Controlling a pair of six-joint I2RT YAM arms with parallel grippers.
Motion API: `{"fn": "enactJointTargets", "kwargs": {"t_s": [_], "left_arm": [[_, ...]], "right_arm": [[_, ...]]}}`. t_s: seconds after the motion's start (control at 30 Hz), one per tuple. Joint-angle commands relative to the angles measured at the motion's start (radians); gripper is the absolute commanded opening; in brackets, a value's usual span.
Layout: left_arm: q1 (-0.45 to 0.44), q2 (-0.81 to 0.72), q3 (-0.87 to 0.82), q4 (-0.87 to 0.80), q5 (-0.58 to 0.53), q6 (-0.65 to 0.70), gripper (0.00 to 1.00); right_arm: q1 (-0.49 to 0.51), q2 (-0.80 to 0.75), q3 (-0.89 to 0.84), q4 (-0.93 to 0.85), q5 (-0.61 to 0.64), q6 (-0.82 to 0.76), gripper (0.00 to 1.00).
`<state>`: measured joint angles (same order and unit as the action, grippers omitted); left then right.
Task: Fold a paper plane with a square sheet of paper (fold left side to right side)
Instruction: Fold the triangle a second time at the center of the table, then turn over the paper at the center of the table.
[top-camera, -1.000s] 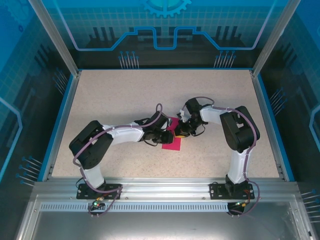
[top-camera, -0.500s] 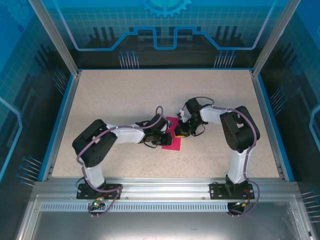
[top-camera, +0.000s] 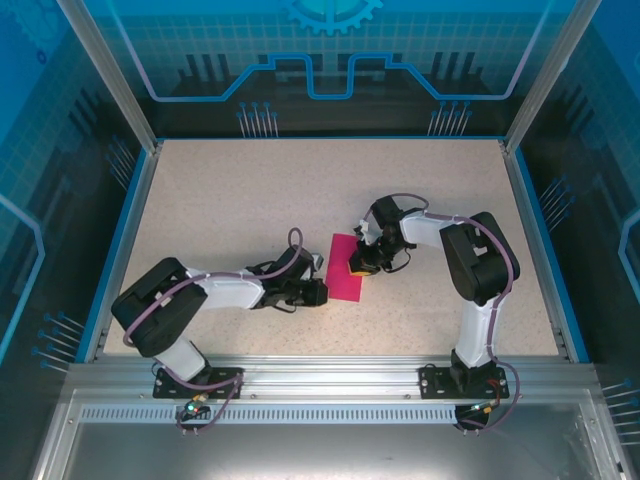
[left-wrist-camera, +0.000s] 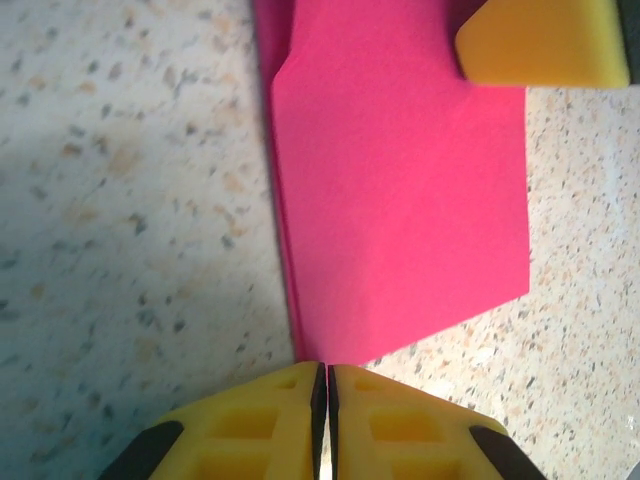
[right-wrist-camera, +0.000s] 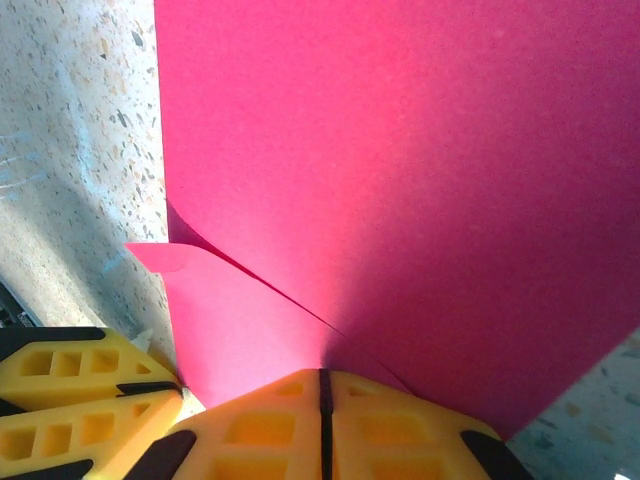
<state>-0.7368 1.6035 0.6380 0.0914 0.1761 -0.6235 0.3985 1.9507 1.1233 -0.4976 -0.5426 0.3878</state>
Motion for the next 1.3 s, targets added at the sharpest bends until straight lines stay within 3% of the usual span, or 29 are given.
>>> {"fn": "enactJointTargets", "kwargs": {"t_s": [0.0, 0.13, 0.3, 0.5, 0.7, 0.97, 1.27], "left_arm": [[0.002, -0.045, -0.038, -0.185, -0.024, -0.003, 0.16], [0.021, -0.139, -0.012, -0.230, -0.020, 0.019, 0.18], [0.080, -0.187, 0.049, -0.257, 0.002, 0.047, 0.29], [0.112, -0.082, 0.180, -0.244, 0.021, 0.084, 0.38], [0.119, 0.077, 0.309, -0.218, 0.047, 0.117, 0.40], [0.121, 0.223, 0.439, -0.260, 0.039, 0.153, 0.40], [0.122, 0.247, 0.454, -0.307, -0.045, 0.170, 0.24]], "right_arm": [[-0.018, 0.012, 0.001, -0.044, 0.067, -0.015, 0.09], [-0.020, -0.036, 0.021, -0.026, 0.029, -0.018, 0.12], [-0.041, -0.148, 0.046, -0.022, 0.041, -0.027, 0.32], [-0.112, -0.289, -0.018, 0.014, 0.073, -0.035, 0.56], [-0.157, -0.396, -0.165, 0.094, 0.041, -0.012, 0.74], [-0.162, -0.430, -0.238, 0.111, 0.006, -0.017, 0.75], [-0.158, -0.376, -0.271, 0.142, -0.058, 0.016, 0.67]]}}
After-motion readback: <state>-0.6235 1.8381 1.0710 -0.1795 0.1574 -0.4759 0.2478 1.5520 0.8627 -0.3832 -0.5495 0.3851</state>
